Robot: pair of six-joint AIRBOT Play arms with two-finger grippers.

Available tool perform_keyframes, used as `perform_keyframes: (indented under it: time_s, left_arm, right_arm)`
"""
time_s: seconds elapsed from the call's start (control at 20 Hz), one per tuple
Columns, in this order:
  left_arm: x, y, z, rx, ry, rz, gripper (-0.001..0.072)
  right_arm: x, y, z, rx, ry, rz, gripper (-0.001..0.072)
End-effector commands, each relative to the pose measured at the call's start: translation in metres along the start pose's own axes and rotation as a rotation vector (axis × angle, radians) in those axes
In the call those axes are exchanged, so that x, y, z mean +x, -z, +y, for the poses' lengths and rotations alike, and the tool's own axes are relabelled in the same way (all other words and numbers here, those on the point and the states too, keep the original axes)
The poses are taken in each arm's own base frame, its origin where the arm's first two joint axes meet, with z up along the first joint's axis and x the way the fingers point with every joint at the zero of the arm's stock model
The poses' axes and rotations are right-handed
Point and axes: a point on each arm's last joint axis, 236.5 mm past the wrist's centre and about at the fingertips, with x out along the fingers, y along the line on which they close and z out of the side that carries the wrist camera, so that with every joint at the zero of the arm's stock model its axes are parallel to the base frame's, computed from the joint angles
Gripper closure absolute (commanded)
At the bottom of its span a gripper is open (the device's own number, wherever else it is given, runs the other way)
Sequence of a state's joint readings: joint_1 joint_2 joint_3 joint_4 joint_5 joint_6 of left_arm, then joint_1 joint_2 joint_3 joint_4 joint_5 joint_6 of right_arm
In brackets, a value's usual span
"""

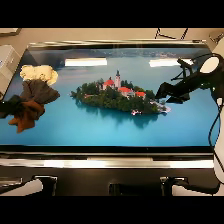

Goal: Fold the clothes and pants, and hang the long-sleeved shirts on hangers.

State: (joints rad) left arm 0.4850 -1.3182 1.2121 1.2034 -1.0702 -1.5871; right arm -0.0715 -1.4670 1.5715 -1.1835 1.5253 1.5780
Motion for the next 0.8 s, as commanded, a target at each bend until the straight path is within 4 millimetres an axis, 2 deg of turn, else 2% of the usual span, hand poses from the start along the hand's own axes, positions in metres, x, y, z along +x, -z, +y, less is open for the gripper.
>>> perform_keyframes:
  time_s: [0.0,0.05,0.15,0.2,0.25,0.3,0.35,0.4,0.5,0.55,0.7,0.75]
  left_arm:
    - [-0.109,-0.004,-0.127,0.206,0.25,-0.288,0.069]
    - [-0.144,0.014,-0.165,0.294,0.323,-0.349,0.069]
    - [-0.204,0.07,-0.233,0.422,0.511,-0.413,0.069]
    - [-0.226,0.102,-0.26,0.452,0.619,-0.409,0.069]
    - [-0.24,0.133,-0.282,0.471,0.718,-0.386,0.069]
    - [-0.245,0.161,-0.299,0.486,0.794,-0.352,0.069]
    - [-0.239,0.19,-0.312,0.504,0.846,-0.299,0.069]
    - [-0.225,0.216,-0.321,0.516,0.868,-0.24,0.069]
    - [-0.172,0.274,-0.327,0.51,0.851,-0.087,0.069]
    - [-0.138,0.306,-0.326,0.472,0.82,0.007,0.069]
    - [-0.057,0.402,-0.321,0.427,0.723,0.211,0.0689]
    - [-0.039,0.435,-0.321,0.418,0.694,0.28,0.0637]
  right_arm:
    - [-0.022,-0.001,0.012,-0.039,-0.014,-0.067,0.008]
    - [-0.03,-0.003,0.015,-0.046,-0.014,-0.094,0.008]
    - [-0.045,-0.003,0.022,-0.062,-0.015,-0.144,0.008]
    - [-0.053,-0.003,0.025,-0.069,-0.015,-0.164,0.008]
    - [-0.059,-0.001,0.027,-0.076,-0.015,-0.181,0.008]
    - [-0.065,0.0,0.029,-0.081,-0.015,-0.196,0.008]
    - [-0.07,0.002,0.031,-0.086,-0.013,-0.206,0.008]
    - [-0.074,0.004,0.032,-0.09,-0.011,-0.213,0.008]
    - [-0.082,0.007,0.031,-0.093,0.006,-0.228,0.008]
    - [-0.084,0.008,0.029,-0.093,0.017,-0.23,0.008]
    - [-0.085,0.012,0.012,-0.069,0.088,-0.216,0.008]
    - [-0.086,0.011,0.006,-0.059,0.112,-0.219,0.008]
